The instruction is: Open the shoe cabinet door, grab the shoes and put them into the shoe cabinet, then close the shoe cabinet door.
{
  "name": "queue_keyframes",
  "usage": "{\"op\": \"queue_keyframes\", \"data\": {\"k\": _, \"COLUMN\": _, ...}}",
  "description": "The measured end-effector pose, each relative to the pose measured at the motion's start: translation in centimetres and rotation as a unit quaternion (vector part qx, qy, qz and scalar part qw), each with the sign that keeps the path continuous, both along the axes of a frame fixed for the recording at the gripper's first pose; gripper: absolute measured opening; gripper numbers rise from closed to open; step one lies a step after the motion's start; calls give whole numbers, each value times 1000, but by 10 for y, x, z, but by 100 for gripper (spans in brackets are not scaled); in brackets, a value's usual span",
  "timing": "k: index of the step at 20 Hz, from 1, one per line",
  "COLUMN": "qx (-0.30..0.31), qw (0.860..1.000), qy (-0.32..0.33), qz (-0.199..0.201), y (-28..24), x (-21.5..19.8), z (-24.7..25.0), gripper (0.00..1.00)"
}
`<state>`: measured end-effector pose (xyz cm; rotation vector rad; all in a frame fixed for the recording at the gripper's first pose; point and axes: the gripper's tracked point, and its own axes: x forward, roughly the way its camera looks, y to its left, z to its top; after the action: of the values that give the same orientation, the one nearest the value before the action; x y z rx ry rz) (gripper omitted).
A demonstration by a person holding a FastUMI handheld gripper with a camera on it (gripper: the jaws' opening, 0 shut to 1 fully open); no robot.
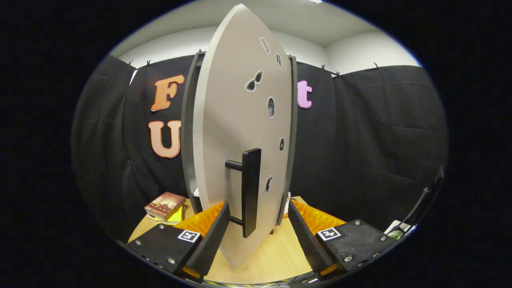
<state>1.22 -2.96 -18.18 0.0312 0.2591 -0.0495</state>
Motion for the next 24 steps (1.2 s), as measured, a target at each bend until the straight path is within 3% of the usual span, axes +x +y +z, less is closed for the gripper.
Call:
{"op": "queue_keyframes", "data": {"k": 9, "qx": -9, "qw": 998, "qy": -24, "qz": 57, "y": 100, "x": 78, "z": 10, "gripper": 93}}
{"op": "queue_keyframes", "data": {"k": 24, "qx": 4, "qw": 997, "qy": -21, "qz": 72, "y": 146, "x": 164, "z": 5, "gripper": 92}}
